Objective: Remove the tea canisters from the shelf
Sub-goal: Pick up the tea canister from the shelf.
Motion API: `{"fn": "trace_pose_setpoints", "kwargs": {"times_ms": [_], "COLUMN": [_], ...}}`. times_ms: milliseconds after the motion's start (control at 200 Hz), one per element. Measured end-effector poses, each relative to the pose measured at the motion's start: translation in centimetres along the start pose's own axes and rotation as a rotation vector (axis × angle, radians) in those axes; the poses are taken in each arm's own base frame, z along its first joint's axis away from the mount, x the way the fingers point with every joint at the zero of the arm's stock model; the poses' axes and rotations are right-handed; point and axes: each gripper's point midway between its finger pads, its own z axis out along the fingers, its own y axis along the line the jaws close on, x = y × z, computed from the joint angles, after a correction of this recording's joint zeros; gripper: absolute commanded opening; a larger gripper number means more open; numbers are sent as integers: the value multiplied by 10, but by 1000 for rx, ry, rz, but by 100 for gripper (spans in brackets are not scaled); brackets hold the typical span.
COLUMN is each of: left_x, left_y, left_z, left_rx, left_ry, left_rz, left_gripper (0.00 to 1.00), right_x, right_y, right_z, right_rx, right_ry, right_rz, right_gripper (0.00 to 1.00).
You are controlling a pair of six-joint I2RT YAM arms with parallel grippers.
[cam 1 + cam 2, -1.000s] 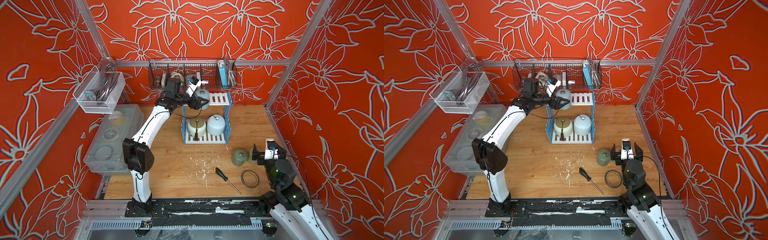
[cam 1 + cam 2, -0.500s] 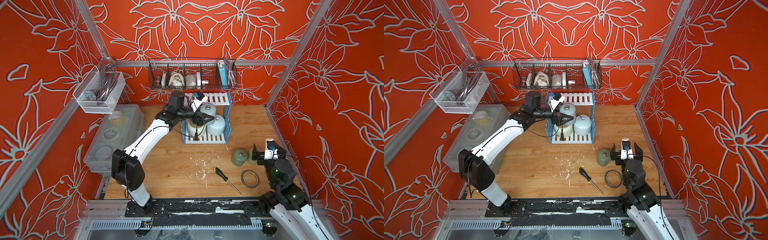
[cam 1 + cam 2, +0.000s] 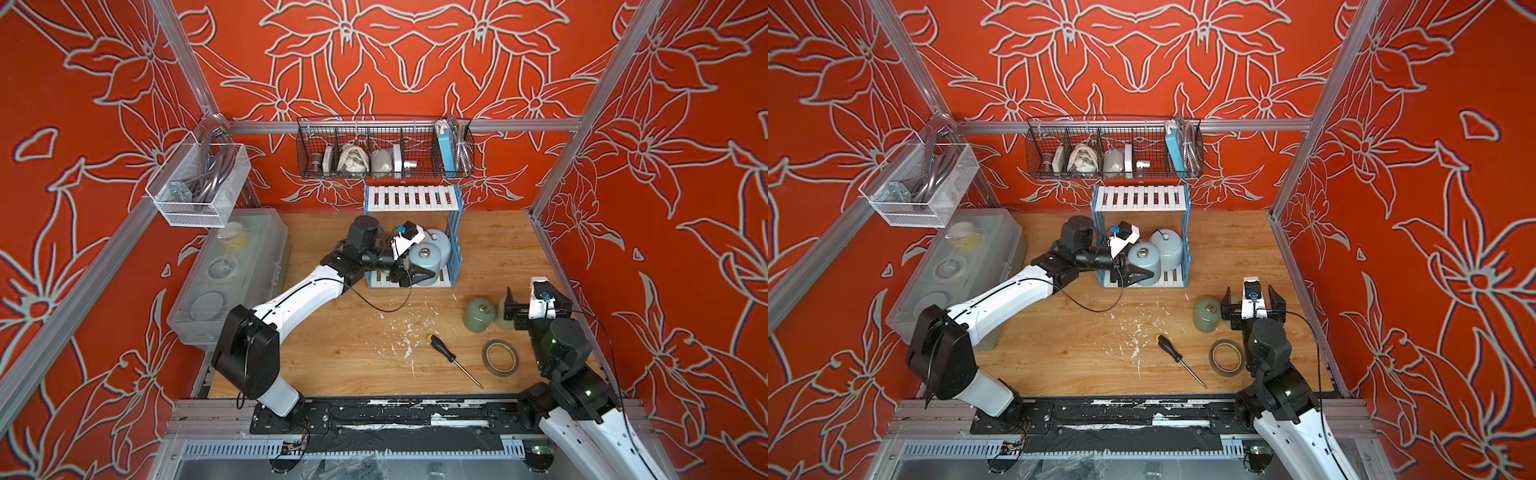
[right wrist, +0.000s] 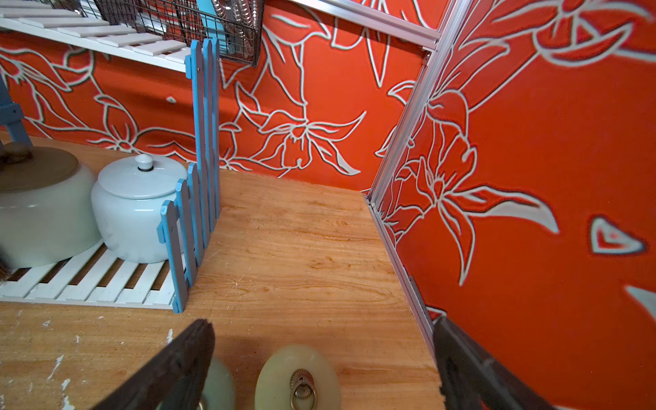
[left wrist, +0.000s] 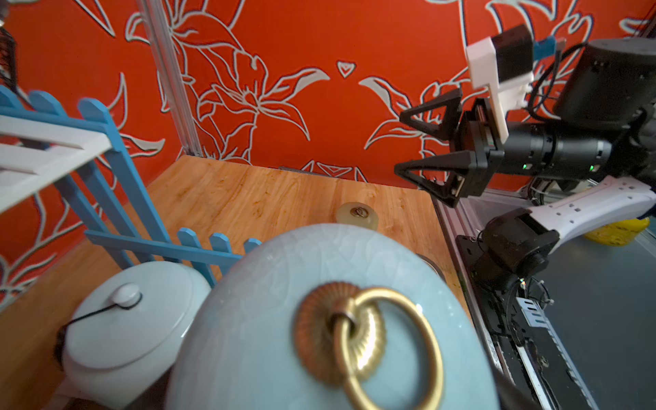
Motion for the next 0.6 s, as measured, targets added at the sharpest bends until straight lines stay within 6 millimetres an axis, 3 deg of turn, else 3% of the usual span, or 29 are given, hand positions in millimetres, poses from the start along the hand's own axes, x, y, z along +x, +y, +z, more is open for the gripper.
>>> {"fn": "trace_pose_setpoints", "kwargs": {"times_ms": [110,370,601], "left_x": [15,28,63], "left_y": [-8,-16,-13], "left_z": [9,35,59], "left_rx": [27,83,120], "left_ry": [7,-24,-3], "left_rz": [-3,46,33], "left_gripper": [47,47,47], "right_x": [0,1,1], "right_y": [0,-2,-4], "right_z": [0,0,0], "right_rx": [3,12,21], "right_ry": [1,3,4], "right_rz": [-2,-6,-8], "right_gripper": [99,99,99]}}
